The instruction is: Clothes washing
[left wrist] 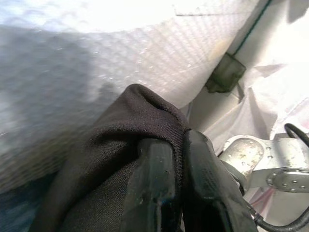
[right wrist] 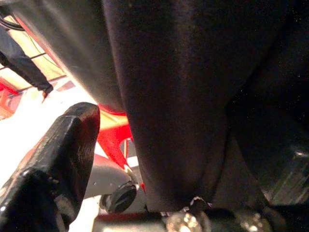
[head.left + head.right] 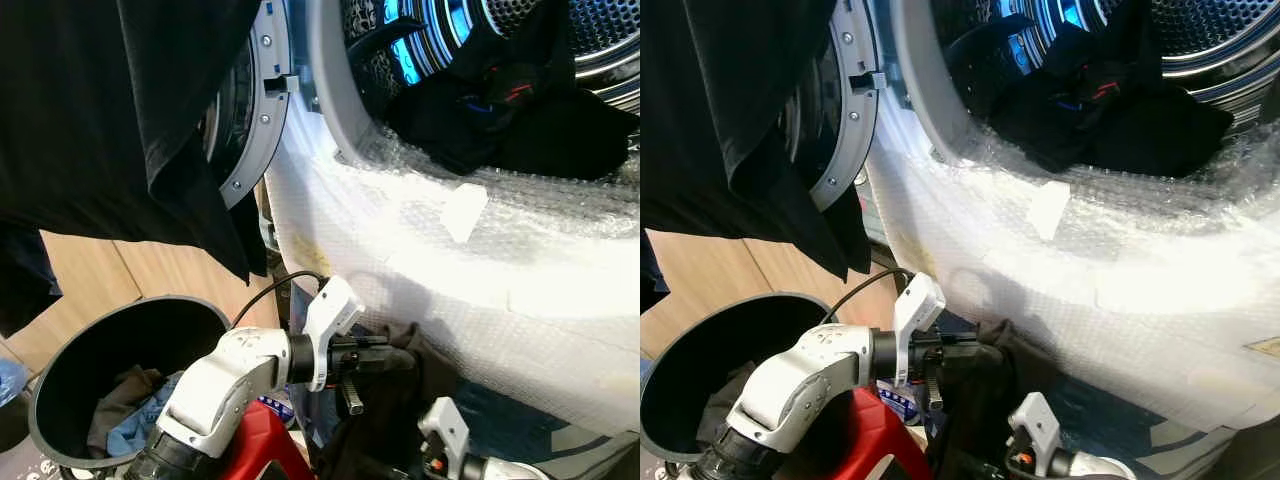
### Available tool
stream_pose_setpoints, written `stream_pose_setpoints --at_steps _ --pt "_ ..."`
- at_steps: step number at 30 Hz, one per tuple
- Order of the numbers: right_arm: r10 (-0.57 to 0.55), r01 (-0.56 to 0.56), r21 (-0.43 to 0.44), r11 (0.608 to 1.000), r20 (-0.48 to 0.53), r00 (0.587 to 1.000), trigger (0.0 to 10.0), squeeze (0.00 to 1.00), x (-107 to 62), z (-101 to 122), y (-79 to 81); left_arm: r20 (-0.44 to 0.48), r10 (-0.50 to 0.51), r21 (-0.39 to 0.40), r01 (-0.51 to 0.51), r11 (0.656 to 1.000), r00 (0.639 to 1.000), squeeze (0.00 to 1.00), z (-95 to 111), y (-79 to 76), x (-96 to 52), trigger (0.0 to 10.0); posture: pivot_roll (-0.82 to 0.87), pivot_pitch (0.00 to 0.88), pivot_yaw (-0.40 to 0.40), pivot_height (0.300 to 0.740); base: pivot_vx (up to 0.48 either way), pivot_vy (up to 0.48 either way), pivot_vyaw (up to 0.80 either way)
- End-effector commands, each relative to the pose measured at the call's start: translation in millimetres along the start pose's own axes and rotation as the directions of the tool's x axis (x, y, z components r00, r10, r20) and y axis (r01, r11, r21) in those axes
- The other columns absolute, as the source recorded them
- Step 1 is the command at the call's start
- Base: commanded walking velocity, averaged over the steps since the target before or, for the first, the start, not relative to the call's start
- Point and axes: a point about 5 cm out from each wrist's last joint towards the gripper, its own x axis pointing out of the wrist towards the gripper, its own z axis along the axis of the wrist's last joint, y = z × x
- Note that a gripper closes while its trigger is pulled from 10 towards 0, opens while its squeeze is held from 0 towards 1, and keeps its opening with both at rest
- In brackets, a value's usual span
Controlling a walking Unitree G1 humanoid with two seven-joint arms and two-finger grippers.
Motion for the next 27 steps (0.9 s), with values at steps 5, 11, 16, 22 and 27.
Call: stream_pose_setpoints --at_steps 5,11,16,22,27 --pt "-0.094 0.089 0.079 0.993 0.073 0.993 10.0 1.0 5.8 10.5 -0.9 0.033 -0.005 0.039 0.004 0.999 0.999 0.0 9.8 -0.7 1.2 0.0 0.0 0.0 0.044 0.74 0.0 0.0 0.0" --pt "-0.117 0.113 0.088 0.99 0.035 0.993 10.0 1.0 2.8 0.9 0.3 0.03 0.002 0.043 -0.003 0.999 1.0 0.0 10.5 1.1 0.5 0.0 0.0 0.0 0.044 0.74 0.0 0.0 0.0" --pt "-0.12 0.117 0.094 0.989 0.032 0.992 10.0 1.0 2.3 -0.4 1.4 0.03 0.008 0.041 -0.01 0.999 1.0 0.0 10.3 1.8 -0.3 0.0 0.0 0.0 0.051 0.74 0.0 0.0 0.0" --pt "-0.18 0.18 0.092 0.979 -0.008 0.984 1.1 0.0 1.0 -6.4 -3.5 0.017 -0.007 0.031 0.007 0.999 1.0 0.0 4.5 -1.9 -0.1 0.0 0.0 0.0 0.055 0.74 0.0 0.0 0.0" --pt "-0.177 0.175 0.102 0.979 0.018 0.984 0.0 0.0 3.8 -3.3 -3.2 0.012 -0.02 0.032 0.02 0.999 1.0 0.0 5.3 -1.7 -0.2 0.0 0.0 0.0 0.06 0.74 0.0 0.0 0.0"
